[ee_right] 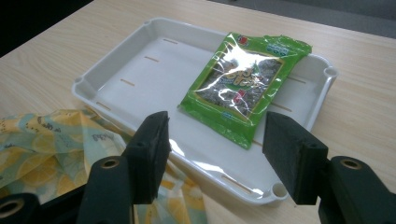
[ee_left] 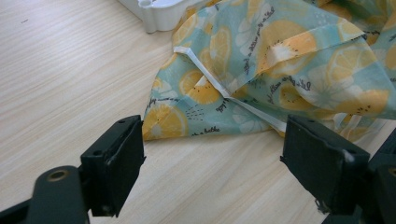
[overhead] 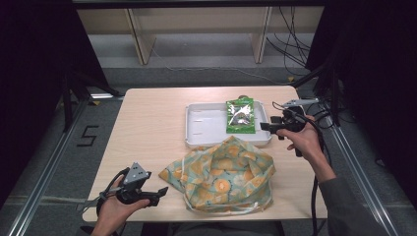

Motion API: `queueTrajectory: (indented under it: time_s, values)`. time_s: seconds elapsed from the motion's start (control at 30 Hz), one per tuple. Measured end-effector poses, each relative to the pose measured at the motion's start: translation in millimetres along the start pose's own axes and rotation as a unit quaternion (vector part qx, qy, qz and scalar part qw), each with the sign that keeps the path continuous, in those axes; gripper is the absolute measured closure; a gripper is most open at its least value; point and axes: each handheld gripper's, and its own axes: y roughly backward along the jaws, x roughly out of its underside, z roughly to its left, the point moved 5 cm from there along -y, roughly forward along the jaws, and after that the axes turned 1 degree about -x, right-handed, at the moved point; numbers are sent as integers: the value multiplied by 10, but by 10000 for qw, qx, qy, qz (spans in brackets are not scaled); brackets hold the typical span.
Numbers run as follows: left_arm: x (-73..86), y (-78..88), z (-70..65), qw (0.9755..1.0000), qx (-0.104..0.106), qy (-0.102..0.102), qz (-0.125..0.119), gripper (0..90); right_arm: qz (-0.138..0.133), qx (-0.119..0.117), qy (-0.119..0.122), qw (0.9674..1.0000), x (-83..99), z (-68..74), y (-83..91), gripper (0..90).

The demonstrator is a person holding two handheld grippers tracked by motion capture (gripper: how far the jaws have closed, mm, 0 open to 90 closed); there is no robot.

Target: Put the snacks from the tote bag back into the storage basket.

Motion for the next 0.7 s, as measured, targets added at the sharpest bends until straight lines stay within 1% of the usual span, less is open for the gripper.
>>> queueTrajectory:
  time_s: [0.03,0.07,0.1,0.17,0.2,0.23,0.27,0.3,0.33,0.37,0.4,0.43,0.47,0.5,0.53,0.57,0.6,0.63,0.67,0.7]
  values:
    - [1,2,1,10000,-16,-10,7,203,-8,-12,109,9999,9,-16,22,424]
    - [1,1,3,10000,-2,-23,5,203,-34,-28,4,10000,31,16,32,424]
    - [1,-2,3,10000,-8,-6,11,203,18,-64,7,10000,48,27,53,424]
    - [1,-4,0,10000,-19,0,9,203,-2,-36,118,9999,83,26,80,424]
    - [1,0,3,10000,-19,-29,22,203,19,-73,18,10000,105,47,89,423]
    - [1,0,3,10000,-22,-24,18,203,43,-71,23,10000,122,50,107,423]
    - [-2,-7,-5,10000,-23,28,-27,203,-11,-71,30,10000,139,49,109,423]
    - [-3,-9,-5,10000,-28,41,-34,203,23,-63,13,10000,157,48,134,422]
    - [-2,-8,-4,10000,-29,41,-31,203,-42,-79,-29,10000,177,55,133,423]
    - [-2,-9,-5,10000,-33,44,-31,203,-44,-73,-24,10000,201,56,145,424]
    - [-4,-8,-7,10000,-37,52,-27,203,-55,-99,69,9999,222,39,154,423]
    - [-7,-7,-8,10000,-42,43,-33,203,-16,-117,-21,9999,249,50,170,423]
    - [-8,-4,-5,10000,-48,8,-33,203,-3,-98,16,10000,270,46,186,421]
    - [-6,-2,-1,10000,-68,-5,-34,203,-20,-153,-16,9999,288,56,192,419]
    - [-5,-4,-1,10000,-51,5,-31,203,-2,-121,-128,9998,312,71,211,417]
    - [-3,-7,-3,10000,-51,23,-33,203,-19,-141,-224,9996,331,85,219,416]
    - [-2,-9,-3,10000,-48,23,-31,203,-16,-137,-225,9997,350,88,232,416]
    - [-3,-10,-3,10000,-50,25,-25,203,-116,-127,-190,9997,361,88,239,416]
    - [-2,-11,-2,10000,-52,19,-14,203,-103,-57,-58,9999,373,60,262,417]
    - [0,-13,-1,10000,-49,16,-3,203,-149,-73,-256,9995,388,106,280,417]
